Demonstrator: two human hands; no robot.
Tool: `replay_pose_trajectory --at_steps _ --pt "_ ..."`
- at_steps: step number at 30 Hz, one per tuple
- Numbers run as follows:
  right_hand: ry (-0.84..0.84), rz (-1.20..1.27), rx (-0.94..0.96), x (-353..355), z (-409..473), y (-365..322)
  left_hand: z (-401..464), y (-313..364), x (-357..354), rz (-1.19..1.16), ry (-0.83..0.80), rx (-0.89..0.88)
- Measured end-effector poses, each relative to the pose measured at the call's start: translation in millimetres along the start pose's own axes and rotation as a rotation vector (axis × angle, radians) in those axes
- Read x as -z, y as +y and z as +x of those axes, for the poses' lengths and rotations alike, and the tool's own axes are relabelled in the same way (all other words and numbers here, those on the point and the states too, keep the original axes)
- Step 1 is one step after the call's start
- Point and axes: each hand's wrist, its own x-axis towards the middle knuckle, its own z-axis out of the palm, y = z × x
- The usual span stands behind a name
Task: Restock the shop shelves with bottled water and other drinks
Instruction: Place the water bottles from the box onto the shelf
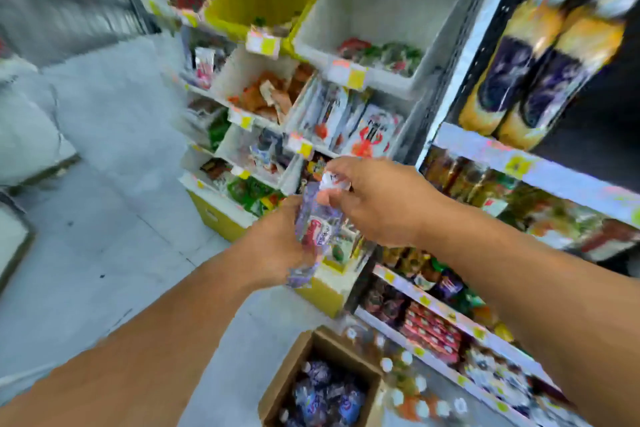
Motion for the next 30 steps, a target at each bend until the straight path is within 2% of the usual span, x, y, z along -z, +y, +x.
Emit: replay_pose_trajectory --at_steps 4,7,14,18,22,25,30 --pt "0.282 -0.007 -0.028 131 -25 -23 -31 116 46 0.023 0.138 -0.259" --pt "0.471 0.12 -0.033 210 -52 -30 -61 197 58 0.054 0.253 -0.422" --pt "0.897 0.486 -0.105 308 -116 -6 -96 341 31 -0.028 0.367 -0.651" --pt "0.978 0.353 -0.201 333 -158 35 -88 424 -9 0.041 0.453 -0.729" --pt "0.954 0.257 -0.424 367 -201 91 -68 489 -67 0.088 0.426 -0.792" --pt "0.948 0.27 -0.498 386 -230 139 -49 528 -116 -0.004 0.357 -0.843" --pt "1.05 0.247 -0.573 403 -259 217 -21 581 -187 -0.094 0.224 -0.858"
